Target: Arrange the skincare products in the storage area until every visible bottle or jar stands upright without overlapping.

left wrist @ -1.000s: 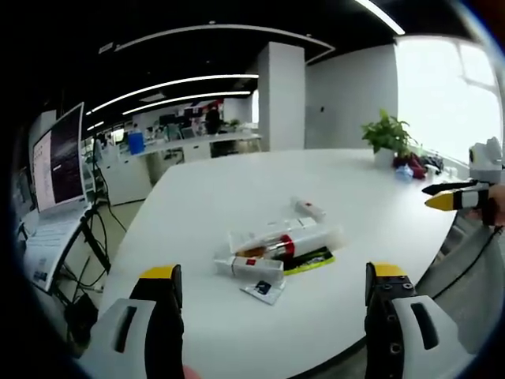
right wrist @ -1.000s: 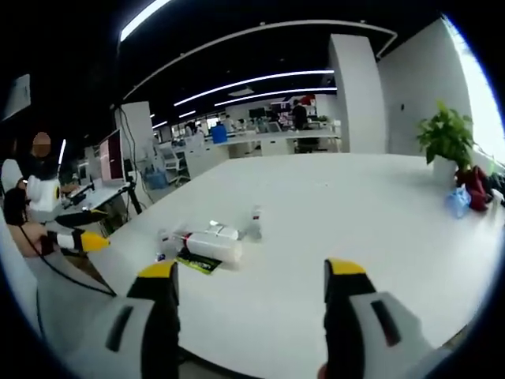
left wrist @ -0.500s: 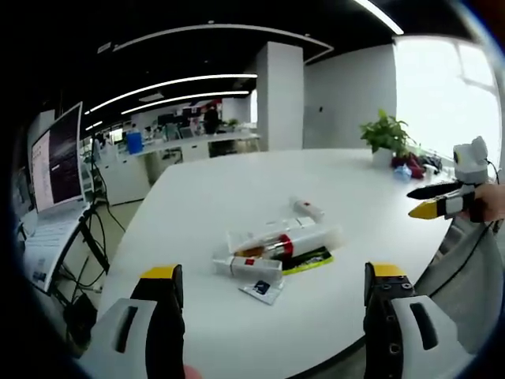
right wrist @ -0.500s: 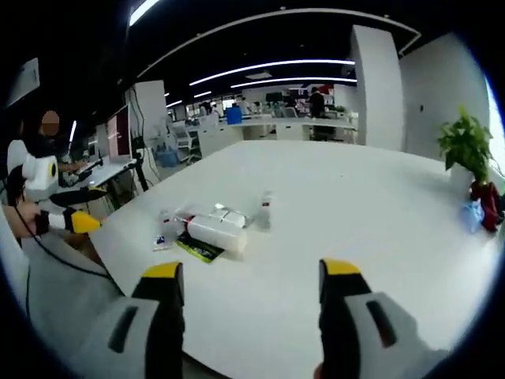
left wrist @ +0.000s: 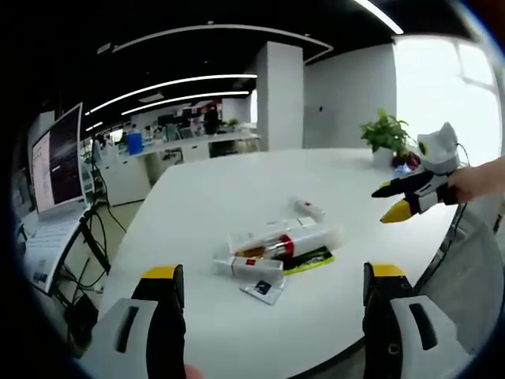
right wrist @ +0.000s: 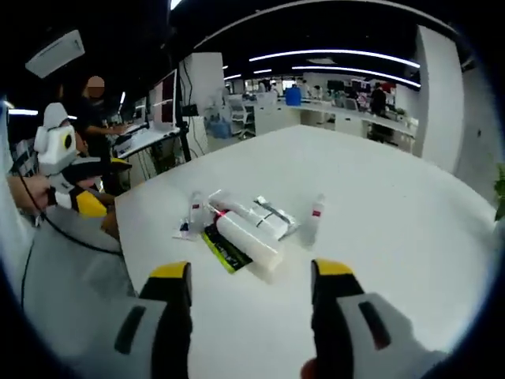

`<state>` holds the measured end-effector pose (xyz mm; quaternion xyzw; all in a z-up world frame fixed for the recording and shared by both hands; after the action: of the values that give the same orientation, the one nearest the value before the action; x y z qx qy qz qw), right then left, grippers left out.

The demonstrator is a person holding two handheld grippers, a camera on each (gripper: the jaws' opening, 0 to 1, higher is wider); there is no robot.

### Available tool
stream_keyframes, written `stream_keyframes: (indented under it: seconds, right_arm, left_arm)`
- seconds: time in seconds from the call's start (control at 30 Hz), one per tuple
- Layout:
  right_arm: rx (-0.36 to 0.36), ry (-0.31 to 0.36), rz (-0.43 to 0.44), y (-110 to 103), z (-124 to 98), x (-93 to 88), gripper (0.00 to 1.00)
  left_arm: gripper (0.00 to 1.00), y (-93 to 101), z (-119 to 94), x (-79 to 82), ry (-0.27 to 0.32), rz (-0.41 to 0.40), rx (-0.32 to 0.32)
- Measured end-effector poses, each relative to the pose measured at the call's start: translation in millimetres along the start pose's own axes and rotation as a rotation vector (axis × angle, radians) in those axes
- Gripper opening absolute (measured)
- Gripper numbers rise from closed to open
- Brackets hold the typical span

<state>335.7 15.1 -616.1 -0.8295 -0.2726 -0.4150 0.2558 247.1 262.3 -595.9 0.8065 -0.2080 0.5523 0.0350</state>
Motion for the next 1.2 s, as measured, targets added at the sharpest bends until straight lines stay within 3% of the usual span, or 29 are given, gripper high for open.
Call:
stream_keyframes:
  seconds: [0.4, 0.6, 0.83, 1.07, 1.2]
  right_arm:
    - [0.084, -0.067, -0.153, 2.9, 47.6, 29.5, 0.57]
    - [0.13, -0.12, -0.222, 1.5, 72.7, 32.8, 0.53]
    - [0.205, -0.205, -0.361, -4.3, 97.3, 36.9, 0.48]
    - [0.338, -0.33, -0.513, -29.2, 123.0, 25.0, 0.45]
    - [0.36, -0.426, -0.579, -30.8, 137.9, 9.2, 0.39]
  left_arm:
    - [0.9, -2.9, 0.2, -1.4, -0.008, -0.005, 0.015]
    - [0.89, -2.7, -0.2, -1.9, -0.011, -0.002, 0.015]
    - [0.87, -4.9, -0.8, -3.2, -0.015, -0.031, 0.021]
    - [0.86, -4.1, -0.5, -4.4, -0.027, -0.015, 0.019]
    - [0.86, -5.3, -1.1, -5.1, -0.031, -0.027, 0.022]
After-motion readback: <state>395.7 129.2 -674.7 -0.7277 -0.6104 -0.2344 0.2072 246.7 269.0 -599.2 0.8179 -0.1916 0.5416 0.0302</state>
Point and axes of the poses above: the point that each gripper's makers call its tool centre point, and the gripper's own axes: z roughly forward along the fingers, y roughly to its right, x roughly out of its top, the point moved 4 cm from there along -z, roughly backward along the fingers, and after that the axes turned 12 degrees about z, right-handed, at the moved point
